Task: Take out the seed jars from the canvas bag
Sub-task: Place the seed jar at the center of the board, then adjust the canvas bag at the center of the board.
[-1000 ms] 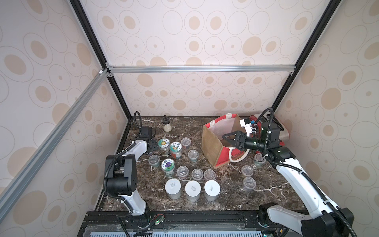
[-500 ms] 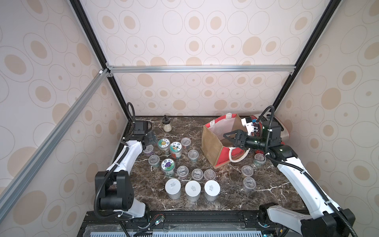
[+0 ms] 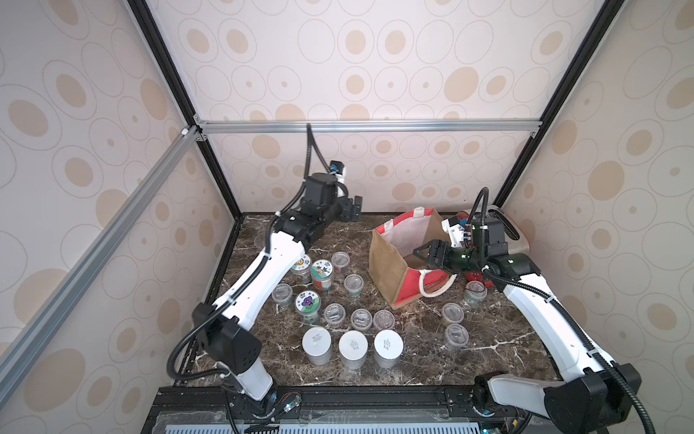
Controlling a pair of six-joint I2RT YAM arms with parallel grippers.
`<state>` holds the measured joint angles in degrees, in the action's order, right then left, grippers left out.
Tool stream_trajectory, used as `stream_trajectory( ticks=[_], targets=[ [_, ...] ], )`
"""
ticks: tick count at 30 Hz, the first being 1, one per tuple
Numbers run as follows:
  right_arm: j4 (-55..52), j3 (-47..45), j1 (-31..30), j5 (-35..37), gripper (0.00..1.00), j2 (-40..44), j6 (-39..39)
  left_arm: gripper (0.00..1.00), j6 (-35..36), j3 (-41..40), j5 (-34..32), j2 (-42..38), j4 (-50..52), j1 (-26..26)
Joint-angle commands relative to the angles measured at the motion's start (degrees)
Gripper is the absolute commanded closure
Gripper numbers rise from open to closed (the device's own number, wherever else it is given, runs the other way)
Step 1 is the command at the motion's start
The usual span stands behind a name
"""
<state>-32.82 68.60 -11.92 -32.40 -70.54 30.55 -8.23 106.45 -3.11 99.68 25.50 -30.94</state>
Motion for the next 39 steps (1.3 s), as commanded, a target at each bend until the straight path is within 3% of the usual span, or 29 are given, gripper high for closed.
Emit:
stream_trajectory(
  ticks=[1,8,18,23,27,34,39],
  targets=[
    [-3.28,-0.69,0.31,0.73,0.25,1.71,-2.54,0.02,7.46,8.75,4.62,8.27,3.4,-2.6],
    [-5.81,-3.24,0.32,1.01,0.25,3.56,-4.15,0.02,10.75,29.93,7.81,25.25,12.59,-7.53],
    [-5.98,-7.17,0.32,0.17,0.25,5.98,-4.36,0.02,13.17,29.46,-4.29,28.42,13.57,-10.23],
    [-5.68,-8.01,0.32,-0.04,0.25,6.56,-4.22,0.05,13.77,29.75,-6.55,29.84,14.34,-10.85],
    [-5.85,-8.39,0.31,-0.03,0.25,6.9,-4.27,0.22,12.94,31.37,-5.75,31.24,15.78,-10.82],
    [-5.06,-8.23,0.32,0.15,0.25,6.79,-3.85,1.0,11.66,35.06,-1.32,30.87,14.74,-11.01],
    [-2.4,-5.65,0.32,0.38,0.26,4.52,-2.59,1.0,14.58,35.16,-5.21,28.63,6.12,-11.09]
  ],
)
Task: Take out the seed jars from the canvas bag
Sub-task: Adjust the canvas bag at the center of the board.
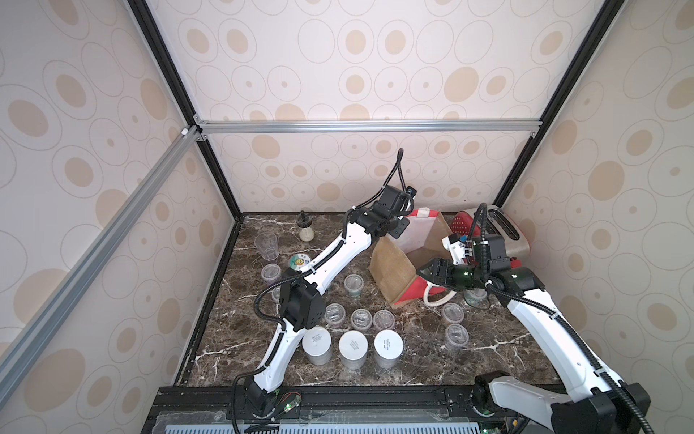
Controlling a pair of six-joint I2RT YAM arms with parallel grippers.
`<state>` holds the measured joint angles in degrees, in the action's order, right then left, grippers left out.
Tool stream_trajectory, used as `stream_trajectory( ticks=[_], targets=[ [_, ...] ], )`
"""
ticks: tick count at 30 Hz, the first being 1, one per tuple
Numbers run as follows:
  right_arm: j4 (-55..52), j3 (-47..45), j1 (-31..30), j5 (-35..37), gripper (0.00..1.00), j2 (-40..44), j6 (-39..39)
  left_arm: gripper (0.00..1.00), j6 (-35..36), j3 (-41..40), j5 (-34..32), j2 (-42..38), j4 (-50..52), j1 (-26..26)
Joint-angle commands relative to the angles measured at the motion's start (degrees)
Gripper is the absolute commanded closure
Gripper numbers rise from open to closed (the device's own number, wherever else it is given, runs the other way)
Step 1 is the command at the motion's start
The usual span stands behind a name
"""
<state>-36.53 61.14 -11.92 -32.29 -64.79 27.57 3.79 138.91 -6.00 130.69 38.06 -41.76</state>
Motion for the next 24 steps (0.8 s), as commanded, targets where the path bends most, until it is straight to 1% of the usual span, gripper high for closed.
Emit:
stream_trajectory(
  ticks=[1,3,6,8,9,13,14,17,20,24],
  targets=[
    [1.82,2.84,0.32,0.51,0.26,-1.99,0.54,1.0,3.77,2.57,-3.42,-2.75,-9.03,-0.3],
    [2.88,4.93,0.32,0.99,0.26,-3.63,0.81,1.0,5.85,3.03,-5.24,-3.28,-13.58,-0.27],
    [3.56,7.69,0.31,2.61,0.28,-5.97,0.64,1.0,7.5,2.45,-5.12,-4.77,-19.42,-0.4],
    [4.13,7.34,0.32,5.15,0.35,-6.53,0.47,1.0,8.22,-0.6,-4.24,-7.07,-23.14,-0.76],
    [4.49,6.65,0.32,6.25,0.36,-6.62,0.45,1.0,8.46,-2.74,-3.96,-8.28,-25.17,-1.11],
    [7.21,0.75,0.32,7.6,0.4,-6.83,0.65,1.0,10.19,-17.94,-1.48,-15.64,-34.3,-3.31],
    [7.5,-0.96,0.32,7.76,0.42,-6.85,0.39,1.0,10.85,-22.8,-1.38,-17.96,-36.96,-4.35],
    [9.02,-5.38,0.23,8.56,0.43,-6.43,-0.02,1.0,12.39,-35.94,-2.83,-23.95,-44.46,-7.01],
    [9.75,-7.84,0.07,9.88,0.43,-6.0,-1.39,1.0,12.04,-43.25,-3.68,-27.25,-46.85,-8.53],
    [11.35,-8.51,-0.98,11.62,0.41,-6.12,-3.04,1.0,10.92,-47.94,-4.06,-28.87,-47.22,-9.28]
  ],
)
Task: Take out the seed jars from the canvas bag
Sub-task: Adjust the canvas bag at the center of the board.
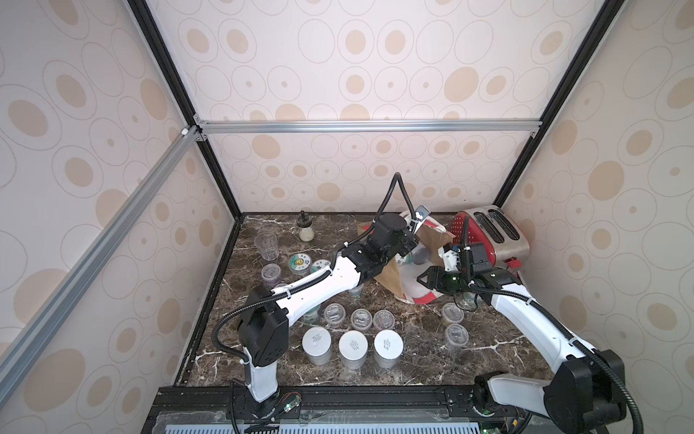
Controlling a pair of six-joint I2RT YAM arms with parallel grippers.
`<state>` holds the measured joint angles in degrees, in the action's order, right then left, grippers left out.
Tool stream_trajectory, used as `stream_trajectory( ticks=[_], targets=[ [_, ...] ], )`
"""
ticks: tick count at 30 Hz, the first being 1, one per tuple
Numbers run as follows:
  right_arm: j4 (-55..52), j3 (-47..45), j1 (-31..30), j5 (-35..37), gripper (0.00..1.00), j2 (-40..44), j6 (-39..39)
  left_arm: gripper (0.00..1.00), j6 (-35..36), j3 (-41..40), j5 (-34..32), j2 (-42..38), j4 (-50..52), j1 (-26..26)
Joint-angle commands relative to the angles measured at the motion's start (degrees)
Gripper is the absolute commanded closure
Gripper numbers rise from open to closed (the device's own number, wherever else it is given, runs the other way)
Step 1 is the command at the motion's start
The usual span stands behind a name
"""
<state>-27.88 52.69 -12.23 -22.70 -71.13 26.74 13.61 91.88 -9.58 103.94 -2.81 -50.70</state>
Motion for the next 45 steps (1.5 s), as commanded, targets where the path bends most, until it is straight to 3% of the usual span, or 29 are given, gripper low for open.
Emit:
stream_trajectory(
  ticks=[1,8,13,18,20,28,32,37,40,45],
  targets=[
    [3.13,0.04,-1.24,2.74,0.4,-0.12,-2.48,1.0,0.77,-1.15,-0.5,-2.1,-5.72,-0.45],
    [10.71,0.43,-6.24,6.81,0.24,-4.08,-1.65,1.0,-0.61,-2.15,-0.31,-2.43,-3.54,-0.72],
    [11.77,1.86,-7.28,10.82,0.1,-5.56,-15.51,1.0,2.59,-1.61,1.28,-3.08,0.07,-0.63],
    [19.14,-1.98,-7.86,10.62,0.08,-3.22,-23.41,1.0,5.28,-0.88,5.34,-2.81,5.12,1.05],
    [22.23,-3.83,-10.65,14.71,0.05,-2.38,-28.26,1.0,5.41,-0.16,6.24,-2.43,6.89,2.01],
    [20.55,-3.05,-13.87,18.59,0.0,-4.38,-36.42,1.0,3.32,-1.79,12.41,-5.62,6.32,5.97],
    [18.26,-0.91,-13.92,21.49,0.0,-5.7,-33.28,1.0,2.61,-2.06,14.54,-6.2,6.61,7.22],
    [10.98,6.91,-13.91,23.26,0.0,-11.59,-18.73,1.0,0.34,-1.46,18.33,-5.88,6.56,7.62],
    [14.41,6.67,-13.89,22.36,0.0,-14.08,-11.74,1.0,-1.01,-1.69,19.23,-5.5,6.23,7.61],
    [17.79,8.86,-14.02,23.76,0.0,-18.86,-8.42,1.0,-2.11,-3.04,18.88,-5.31,5.57,7.61]
  ],
)
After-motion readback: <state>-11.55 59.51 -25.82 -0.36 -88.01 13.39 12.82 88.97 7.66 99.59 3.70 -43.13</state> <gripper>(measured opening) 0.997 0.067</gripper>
